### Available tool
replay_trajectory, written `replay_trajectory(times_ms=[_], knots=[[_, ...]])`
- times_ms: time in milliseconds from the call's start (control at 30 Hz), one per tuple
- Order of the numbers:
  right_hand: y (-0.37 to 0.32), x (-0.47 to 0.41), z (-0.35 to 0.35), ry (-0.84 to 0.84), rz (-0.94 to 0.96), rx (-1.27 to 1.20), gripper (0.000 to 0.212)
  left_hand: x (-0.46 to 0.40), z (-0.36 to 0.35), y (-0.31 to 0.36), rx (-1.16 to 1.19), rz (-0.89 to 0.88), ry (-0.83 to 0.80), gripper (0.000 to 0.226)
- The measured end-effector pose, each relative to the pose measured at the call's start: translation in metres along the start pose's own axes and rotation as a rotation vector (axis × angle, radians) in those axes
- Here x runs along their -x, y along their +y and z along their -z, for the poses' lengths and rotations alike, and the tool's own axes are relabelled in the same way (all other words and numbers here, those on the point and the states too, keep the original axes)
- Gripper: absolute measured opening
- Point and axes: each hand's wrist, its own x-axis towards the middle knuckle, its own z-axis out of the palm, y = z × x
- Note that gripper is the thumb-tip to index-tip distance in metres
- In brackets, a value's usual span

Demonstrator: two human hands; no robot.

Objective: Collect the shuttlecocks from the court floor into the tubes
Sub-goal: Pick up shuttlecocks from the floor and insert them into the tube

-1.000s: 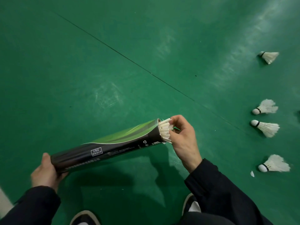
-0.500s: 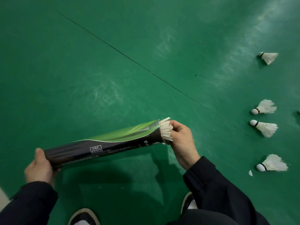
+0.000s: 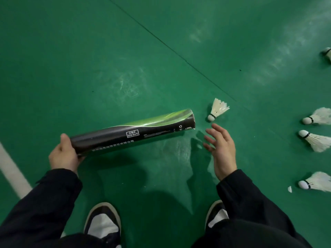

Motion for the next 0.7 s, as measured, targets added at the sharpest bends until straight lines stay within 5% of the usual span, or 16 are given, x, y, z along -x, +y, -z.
replay_trajectory(times_ms=[200, 400, 700], knots=[[0.005, -0.001, -0.014, -0.083, 0.055, 0.191, 0.038, 0.01, -0.014, 0.009, -0.107, -0.115, -0.108, 0.041], [0.016, -0.011, -0.001, 0.063, -0.019, 0.167, 0.034, 0.023, -0.028, 0.017, 0.007, -0.026, -0.364, 0.024], [-0.004, -0.006, -0.003, 0.021, -0.075, 0.209, 0.037, 0.032, -0.026, 0.027, -0.082, 0.046, -0.458, 0.025]])
